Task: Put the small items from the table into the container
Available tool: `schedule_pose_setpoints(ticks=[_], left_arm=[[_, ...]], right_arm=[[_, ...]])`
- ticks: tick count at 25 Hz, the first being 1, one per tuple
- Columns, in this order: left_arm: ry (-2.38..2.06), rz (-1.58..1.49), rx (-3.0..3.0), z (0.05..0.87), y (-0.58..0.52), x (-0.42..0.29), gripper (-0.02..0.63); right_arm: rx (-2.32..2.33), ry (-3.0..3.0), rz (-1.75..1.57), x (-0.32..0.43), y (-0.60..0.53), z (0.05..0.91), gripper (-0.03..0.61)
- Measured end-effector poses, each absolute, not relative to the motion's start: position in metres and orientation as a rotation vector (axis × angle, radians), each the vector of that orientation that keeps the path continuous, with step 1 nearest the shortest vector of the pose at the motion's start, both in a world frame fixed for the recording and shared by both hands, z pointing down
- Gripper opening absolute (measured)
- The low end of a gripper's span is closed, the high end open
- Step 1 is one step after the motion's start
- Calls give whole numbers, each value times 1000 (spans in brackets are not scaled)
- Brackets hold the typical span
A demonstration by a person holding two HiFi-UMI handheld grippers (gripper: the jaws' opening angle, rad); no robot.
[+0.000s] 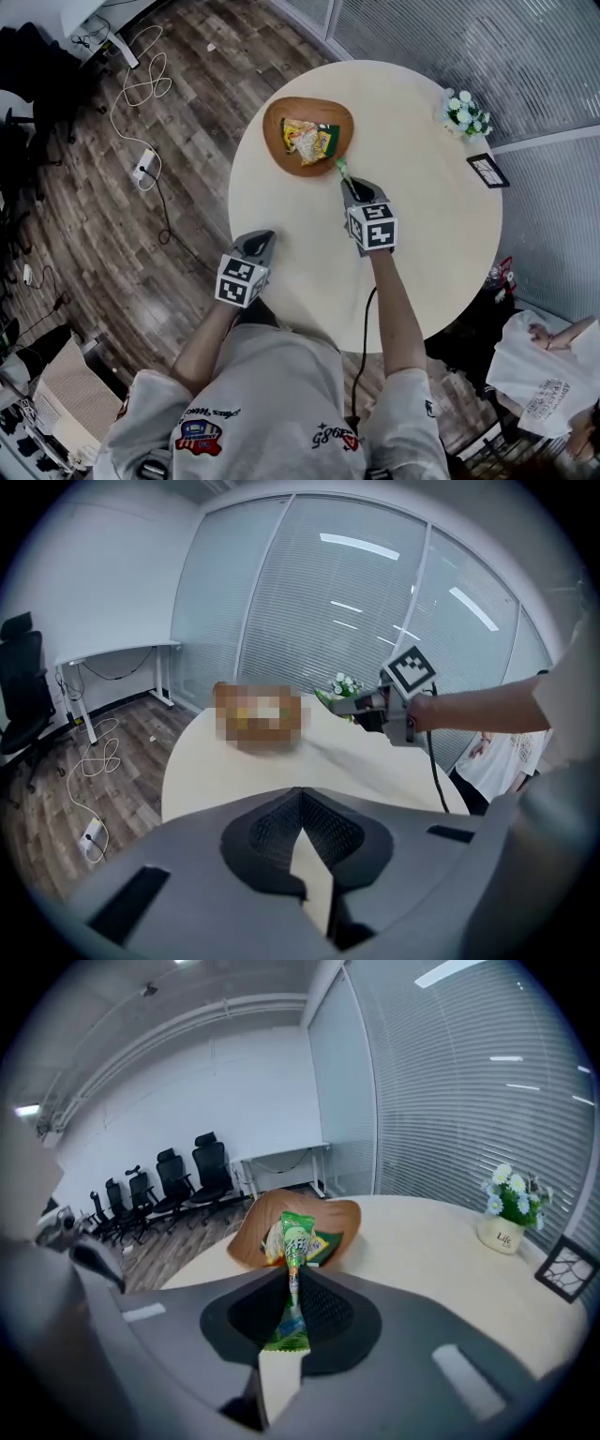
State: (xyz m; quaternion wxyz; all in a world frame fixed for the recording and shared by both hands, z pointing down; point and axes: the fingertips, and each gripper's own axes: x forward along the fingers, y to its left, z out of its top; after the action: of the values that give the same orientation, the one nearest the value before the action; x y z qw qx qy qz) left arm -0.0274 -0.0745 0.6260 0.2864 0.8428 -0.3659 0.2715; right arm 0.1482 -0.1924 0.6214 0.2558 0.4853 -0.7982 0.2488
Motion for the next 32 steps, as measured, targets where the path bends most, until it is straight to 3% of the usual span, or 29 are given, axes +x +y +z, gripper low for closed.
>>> schedule_pose_setpoints(ticks=[7,16,19,22,32], left_arm=[[-1033,704,2192,632,-86,-81,6],[-1044,684,2175,639,-101,-119,6],[-1023,667,2202,636,-108,-111,6],[-980,648,2259,626,-111,-90,7],[-803,615,2462,579,-88,-14,6]], right_arm=[[1542,-2043,876,130,-294,629,31],[1586,-1984,968,126,-299,647,73],[1662,-2035,963,128,-282,622,70],[1716,-2076,885,130,-246,590,2],[1881,-2171,863,109,-70,542,2]])
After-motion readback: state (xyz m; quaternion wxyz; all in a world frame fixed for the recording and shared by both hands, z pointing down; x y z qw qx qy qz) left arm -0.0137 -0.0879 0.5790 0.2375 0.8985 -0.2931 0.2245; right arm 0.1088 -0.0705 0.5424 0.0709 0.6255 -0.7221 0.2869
